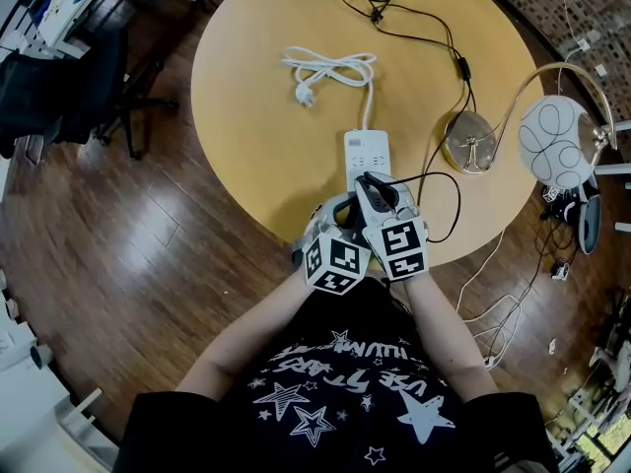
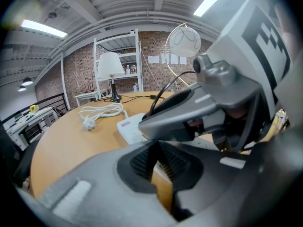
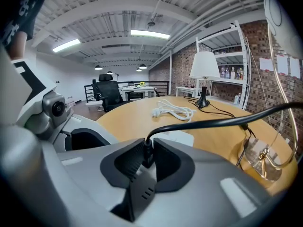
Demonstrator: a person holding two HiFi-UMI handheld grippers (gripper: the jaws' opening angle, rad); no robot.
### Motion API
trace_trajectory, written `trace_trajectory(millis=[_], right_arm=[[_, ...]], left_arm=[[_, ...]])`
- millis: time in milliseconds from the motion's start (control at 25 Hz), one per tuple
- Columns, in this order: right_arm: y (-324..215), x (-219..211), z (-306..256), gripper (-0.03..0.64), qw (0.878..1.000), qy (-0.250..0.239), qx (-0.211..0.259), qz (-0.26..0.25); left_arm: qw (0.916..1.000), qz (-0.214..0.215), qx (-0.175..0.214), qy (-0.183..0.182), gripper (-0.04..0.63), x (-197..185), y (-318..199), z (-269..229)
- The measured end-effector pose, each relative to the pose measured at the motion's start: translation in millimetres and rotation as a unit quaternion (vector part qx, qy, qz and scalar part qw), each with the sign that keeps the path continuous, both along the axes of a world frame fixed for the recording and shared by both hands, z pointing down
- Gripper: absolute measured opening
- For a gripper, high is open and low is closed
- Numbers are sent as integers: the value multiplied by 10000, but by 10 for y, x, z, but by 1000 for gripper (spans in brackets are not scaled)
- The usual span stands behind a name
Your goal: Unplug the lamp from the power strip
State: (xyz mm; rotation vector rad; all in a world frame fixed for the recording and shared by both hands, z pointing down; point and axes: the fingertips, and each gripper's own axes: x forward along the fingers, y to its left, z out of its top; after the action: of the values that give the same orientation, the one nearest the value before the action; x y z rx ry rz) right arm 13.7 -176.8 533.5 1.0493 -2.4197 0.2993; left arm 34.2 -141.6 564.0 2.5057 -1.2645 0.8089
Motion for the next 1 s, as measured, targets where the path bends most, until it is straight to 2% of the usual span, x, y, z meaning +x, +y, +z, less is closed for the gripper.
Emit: trace_trajectory(millis=[440, 600, 720, 1000], right_arm=[[13, 15, -52, 60, 9996, -125, 259, 19], [-46, -8, -396, 57, 9953, -531, 798, 111], [-196, -100, -655, 57, 9919, -545, 1150, 22], [-233, 213, -725, 58, 9901, -595, 1249, 234]], left_arm=[[10000, -4, 30, 53, 3, 1, 4, -9], [10000, 11, 40, 51, 3, 1, 5, -15], [10000, -22, 49, 58, 4, -27, 1, -3], [9999, -58, 80, 118, 3, -23, 0, 7]])
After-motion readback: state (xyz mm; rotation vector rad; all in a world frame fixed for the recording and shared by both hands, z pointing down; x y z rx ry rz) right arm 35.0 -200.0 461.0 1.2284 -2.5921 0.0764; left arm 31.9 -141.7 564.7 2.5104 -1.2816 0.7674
